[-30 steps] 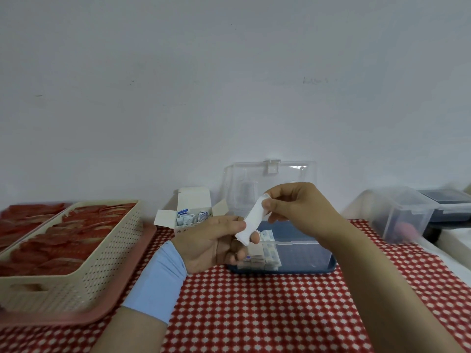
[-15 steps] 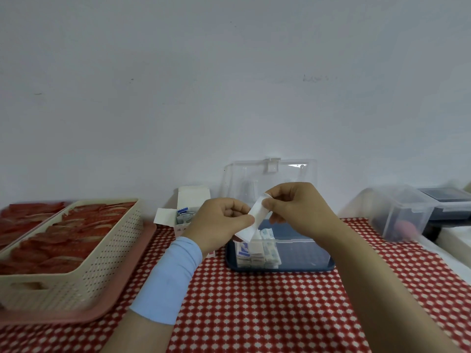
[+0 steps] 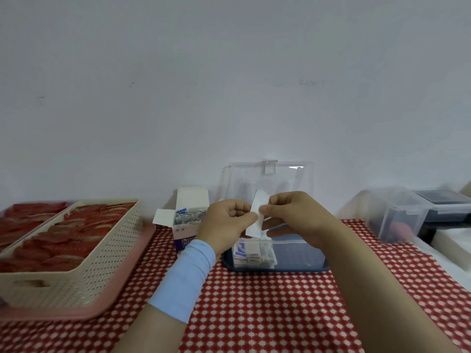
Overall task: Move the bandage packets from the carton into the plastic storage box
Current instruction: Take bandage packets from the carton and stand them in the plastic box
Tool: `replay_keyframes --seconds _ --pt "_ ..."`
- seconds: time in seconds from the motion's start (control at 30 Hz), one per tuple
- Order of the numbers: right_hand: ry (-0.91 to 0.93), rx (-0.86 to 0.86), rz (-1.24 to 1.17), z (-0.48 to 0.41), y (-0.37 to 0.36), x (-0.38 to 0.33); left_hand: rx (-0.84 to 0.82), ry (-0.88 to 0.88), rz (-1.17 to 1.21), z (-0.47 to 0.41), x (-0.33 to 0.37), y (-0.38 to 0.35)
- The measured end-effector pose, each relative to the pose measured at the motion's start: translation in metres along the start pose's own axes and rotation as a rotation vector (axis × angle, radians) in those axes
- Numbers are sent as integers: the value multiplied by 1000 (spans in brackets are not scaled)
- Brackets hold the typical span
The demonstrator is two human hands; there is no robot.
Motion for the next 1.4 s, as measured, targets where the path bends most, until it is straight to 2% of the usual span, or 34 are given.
replay_keyframes --seconds 0.1,0.17,0.23,0.27,0.4,0.53,0.7,0.83,1.07,1.17,1.4 --pt "-22 47 50 -9 10 -4 -99 65 26 -6 2 -13" --pt "-49 120 76 -20 20 -2 -135 -77 -257 -15 6 -17" --pt "-78 181 179 -31 25 5 -164 -245 -594 -17 10 -20" --pt "-93 193 248 -36 26 8 -203 -290 -690 -16 10 -23" --pt "-184 135 477 -47 17 26 -381 -408 -958 -5 4 -38" --pt "-237 62 643 -49 9 37 -454 -435 -1092 -3 -7 -41" --pt "-253 5 753 -45 -2 43 -546 -401 -1142 0 -19 -44" --pt "-206 -20 893 -44 -9 46 -536 -451 -1178 0 -17 -47" --pt "-270 -32 948 -43 -10 52 -538 -492 -1142 1 -19 -51" --pt "-222 -74 1040 -43 -14 49 -534 -534 -1141 2 -20 -55" --pt "-241 -65 1022 -41 -12 41 -562 -524 -1152 5 -25 -55"
Point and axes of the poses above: each hand's wrist, its own z-axis away from the middle knuckle, its own y-axis out of the back of the hand, x = y × z, the point moved 8 cm from there along -z, towards the middle knuckle, and after that the axes turned 11 degrees about x, right-handed, at the moved point
